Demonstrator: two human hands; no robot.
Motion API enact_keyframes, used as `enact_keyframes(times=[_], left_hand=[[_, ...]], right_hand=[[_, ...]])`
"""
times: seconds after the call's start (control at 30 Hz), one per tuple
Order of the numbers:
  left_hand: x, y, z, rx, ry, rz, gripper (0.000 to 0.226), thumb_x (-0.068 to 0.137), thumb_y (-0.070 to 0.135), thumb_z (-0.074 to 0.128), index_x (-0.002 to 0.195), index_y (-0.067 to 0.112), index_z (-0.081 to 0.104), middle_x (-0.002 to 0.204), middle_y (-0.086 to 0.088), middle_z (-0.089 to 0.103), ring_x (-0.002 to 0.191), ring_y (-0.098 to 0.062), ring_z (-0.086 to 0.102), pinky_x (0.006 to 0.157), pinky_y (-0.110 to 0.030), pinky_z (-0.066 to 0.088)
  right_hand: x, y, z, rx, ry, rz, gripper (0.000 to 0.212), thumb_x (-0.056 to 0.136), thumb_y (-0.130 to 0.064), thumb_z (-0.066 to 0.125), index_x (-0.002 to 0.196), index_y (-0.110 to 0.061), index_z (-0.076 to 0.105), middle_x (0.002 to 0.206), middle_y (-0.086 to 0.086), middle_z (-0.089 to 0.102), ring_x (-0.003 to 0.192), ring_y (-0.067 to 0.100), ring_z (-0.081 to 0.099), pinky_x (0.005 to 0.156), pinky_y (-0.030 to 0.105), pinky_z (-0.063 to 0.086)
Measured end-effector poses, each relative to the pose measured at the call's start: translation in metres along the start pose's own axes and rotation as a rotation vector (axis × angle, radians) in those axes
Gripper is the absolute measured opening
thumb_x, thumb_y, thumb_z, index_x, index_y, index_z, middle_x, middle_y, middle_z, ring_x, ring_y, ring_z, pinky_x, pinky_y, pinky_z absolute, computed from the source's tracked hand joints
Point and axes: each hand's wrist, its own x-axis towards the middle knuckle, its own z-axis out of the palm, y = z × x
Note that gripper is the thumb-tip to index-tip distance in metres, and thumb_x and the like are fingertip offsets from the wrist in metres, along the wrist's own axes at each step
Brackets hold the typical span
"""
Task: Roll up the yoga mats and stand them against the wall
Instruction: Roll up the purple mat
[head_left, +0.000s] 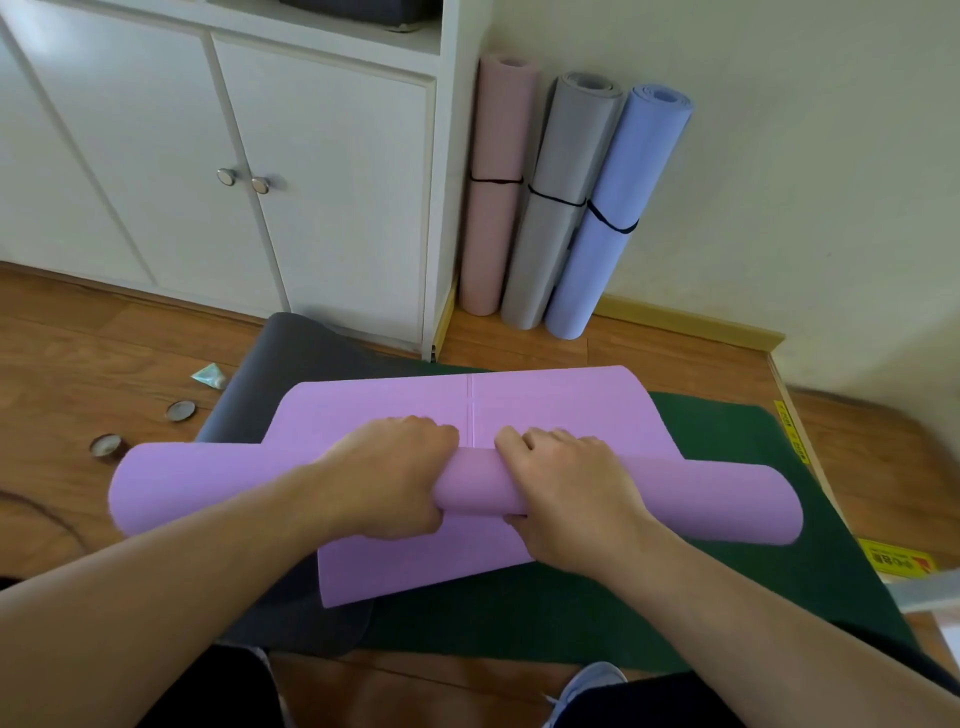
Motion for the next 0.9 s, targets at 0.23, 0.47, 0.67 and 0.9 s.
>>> enact_keyframes(times=[0.23, 0.47, 0.67, 0.9], left_hand=[[-0.001, 0.01, 0.007, 0.284, 0.31, 0.088, 0.039, 0.089, 0.036, 0.069, 0.12, 0.023, 0.05, 0.115, -0.001, 0.06, 0.101, -0.024, 0.06, 0.087, -0.037, 0.05], [0.003, 0.003, 0.003, 0.087, 0.134, 0.002, 0.034, 0.09, 0.036, 0.068, 0.117, 0.025, 0.05, 0.117, 0.003, 0.06, 0.103, -0.02, 0.06, 0.079, -0.032, 0.047], [-0.003, 0.011, 0.004, 0.14, 0.197, 0.033, 0.037, 0.089, 0.039, 0.065, 0.118, 0.027, 0.047, 0.113, 0.005, 0.062, 0.1, -0.02, 0.061, 0.08, -0.033, 0.046], [0.001, 0.01, 0.0, 0.086, 0.093, -0.032, 0.034, 0.086, 0.036, 0.071, 0.113, 0.027, 0.052, 0.112, 0.003, 0.063, 0.099, -0.021, 0.062, 0.073, -0.032, 0.044]], right_hand=[[0.006, 0.01, 0.005, 0.137, -0.084, 0.167, 0.033, 0.084, -0.032, 0.065, 0.097, -0.026, 0.036, 0.094, -0.001, 0.057, 0.079, 0.03, 0.053, 0.064, 0.038, 0.037], [0.003, 0.009, 0.006, -0.006, 0.055, -0.001, 0.062, 0.081, -0.043, 0.083, 0.125, -0.021, 0.046, 0.11, 0.001, 0.064, 0.098, 0.028, 0.062, 0.072, 0.039, 0.039], [0.004, 0.009, 0.003, 0.006, 0.005, 0.05, 0.036, 0.087, -0.025, 0.064, 0.103, -0.023, 0.032, 0.102, 0.004, 0.064, 0.089, 0.032, 0.063, 0.063, 0.038, 0.035], [0.003, 0.009, 0.004, 0.01, 0.085, -0.004, 0.046, 0.082, -0.035, 0.075, 0.114, -0.023, 0.043, 0.103, 0.002, 0.061, 0.089, 0.028, 0.06, 0.064, 0.037, 0.039]])
